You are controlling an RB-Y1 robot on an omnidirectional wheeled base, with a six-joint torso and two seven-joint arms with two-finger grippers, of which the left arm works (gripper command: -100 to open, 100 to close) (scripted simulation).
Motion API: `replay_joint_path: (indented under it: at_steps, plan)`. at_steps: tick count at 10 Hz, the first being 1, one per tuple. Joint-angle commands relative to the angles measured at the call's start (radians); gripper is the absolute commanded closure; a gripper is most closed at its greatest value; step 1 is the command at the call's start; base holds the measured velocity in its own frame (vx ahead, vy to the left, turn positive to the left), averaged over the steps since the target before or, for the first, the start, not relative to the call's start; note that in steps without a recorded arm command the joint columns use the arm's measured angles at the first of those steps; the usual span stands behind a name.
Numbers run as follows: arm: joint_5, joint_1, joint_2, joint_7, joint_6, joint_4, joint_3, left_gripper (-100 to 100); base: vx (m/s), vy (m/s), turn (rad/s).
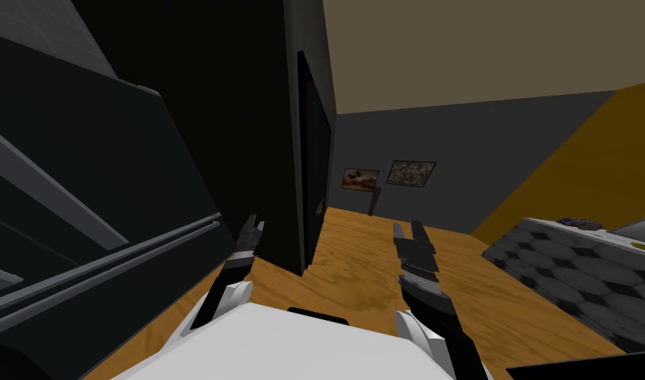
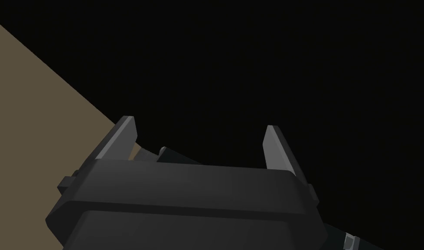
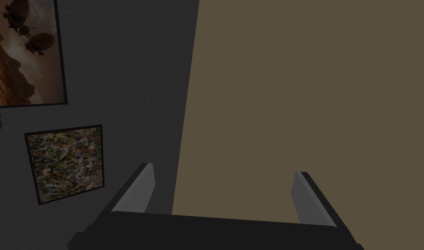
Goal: Push the door open
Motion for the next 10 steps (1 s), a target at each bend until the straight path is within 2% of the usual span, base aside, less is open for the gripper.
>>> replay_joint_path:
  at_steps: [1, 6, 8, 10]
  plan:
    - [0.007, -0.007, 0.001, -0.009, -0.001, 0.03, 0.021, -100, 0.107, -0.153, 0.108]
    - [0.029, -0.027, 0.011, -0.026, -0.013, 0.118, 0.077, -100, 0.066, -0.111, 0.079]
    - [0.046, -0.045, 0.018, -0.04, -0.023, 0.19, 0.123, -100, 0.107, -0.154, 0.152]
    - [0.055, -0.054, 0.021, -0.047, -0.028, 0.227, 0.146, -100, 0.097, -0.158, 0.099]
